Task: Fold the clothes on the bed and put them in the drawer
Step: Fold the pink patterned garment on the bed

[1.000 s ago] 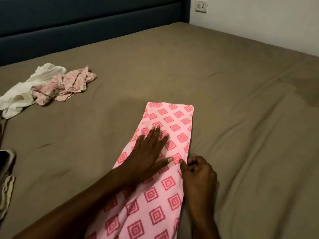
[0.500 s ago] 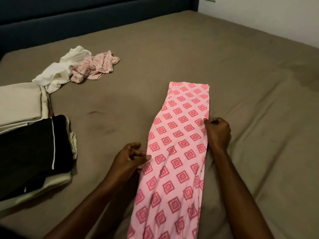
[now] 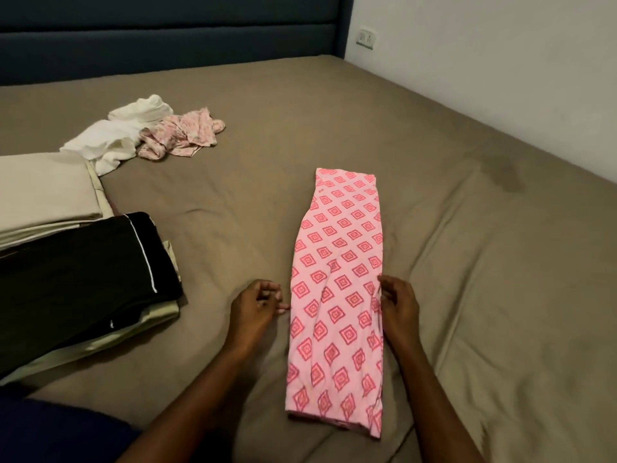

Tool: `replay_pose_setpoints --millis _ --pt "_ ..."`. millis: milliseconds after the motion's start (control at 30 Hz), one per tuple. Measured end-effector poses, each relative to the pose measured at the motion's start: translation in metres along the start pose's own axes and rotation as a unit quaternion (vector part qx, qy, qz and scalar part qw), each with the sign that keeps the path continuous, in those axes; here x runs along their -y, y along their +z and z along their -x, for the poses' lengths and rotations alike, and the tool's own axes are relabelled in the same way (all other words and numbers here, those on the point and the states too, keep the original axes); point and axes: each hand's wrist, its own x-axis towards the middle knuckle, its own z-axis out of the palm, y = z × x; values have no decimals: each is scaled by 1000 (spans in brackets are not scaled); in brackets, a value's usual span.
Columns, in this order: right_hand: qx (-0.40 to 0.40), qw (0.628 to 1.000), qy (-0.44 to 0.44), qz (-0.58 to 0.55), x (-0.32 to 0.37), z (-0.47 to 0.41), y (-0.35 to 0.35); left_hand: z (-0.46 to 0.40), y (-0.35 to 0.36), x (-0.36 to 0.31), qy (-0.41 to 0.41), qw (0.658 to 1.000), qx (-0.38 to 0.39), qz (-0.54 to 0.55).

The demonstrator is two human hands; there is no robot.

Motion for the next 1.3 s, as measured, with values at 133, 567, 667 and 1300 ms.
replay_pose_setpoints --millis 133,567,667,1300 --pt "20 995 -59 71 -2 58 -15 32 -28 21 228 945 132 -196" --pt "233 967 -99 24 11 97 -49 24 -32 37 513 683 246 -458" --pt "252 956 -143 42 8 95 -51 27 -30 38 514 716 244 -405" --pt "146 899 325 -255 -5 -161 27 -159 55 -54 -61 954 228 -188"
